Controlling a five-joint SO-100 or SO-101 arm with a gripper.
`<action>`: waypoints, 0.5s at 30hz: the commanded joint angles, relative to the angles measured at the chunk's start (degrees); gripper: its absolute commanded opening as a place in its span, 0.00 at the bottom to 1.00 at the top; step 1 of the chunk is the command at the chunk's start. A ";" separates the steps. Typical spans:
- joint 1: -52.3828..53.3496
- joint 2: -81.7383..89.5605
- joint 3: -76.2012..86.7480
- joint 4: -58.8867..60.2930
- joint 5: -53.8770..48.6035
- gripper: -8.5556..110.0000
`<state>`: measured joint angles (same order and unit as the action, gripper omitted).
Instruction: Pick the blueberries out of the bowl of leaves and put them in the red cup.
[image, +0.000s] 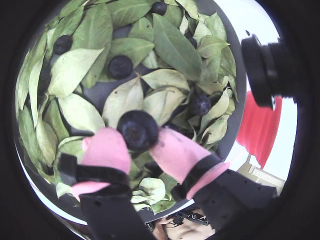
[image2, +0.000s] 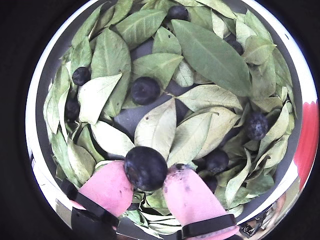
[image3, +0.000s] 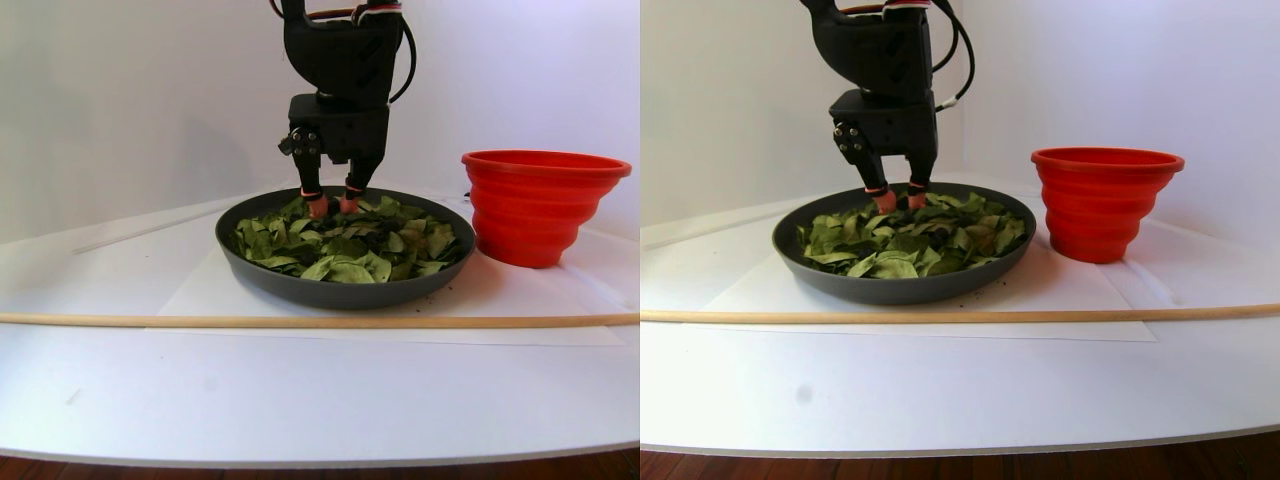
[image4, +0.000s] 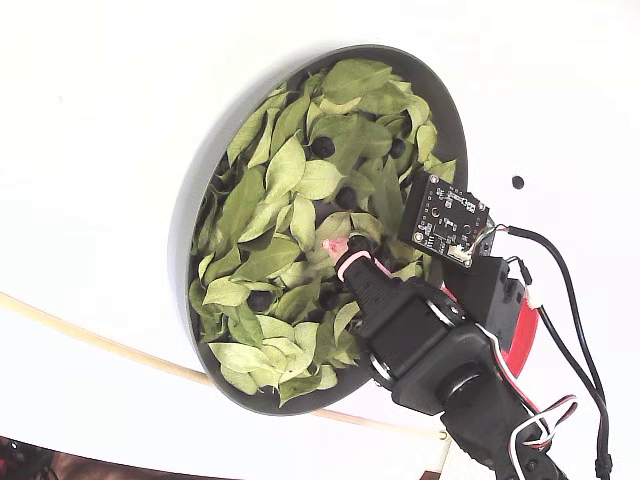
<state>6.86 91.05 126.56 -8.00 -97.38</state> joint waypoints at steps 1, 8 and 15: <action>0.44 7.38 -0.18 1.14 -0.44 0.15; 2.11 10.90 0.18 4.83 -1.32 0.15; 4.39 15.21 0.44 9.23 -2.11 0.15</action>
<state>9.93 99.32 127.18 0.35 -99.23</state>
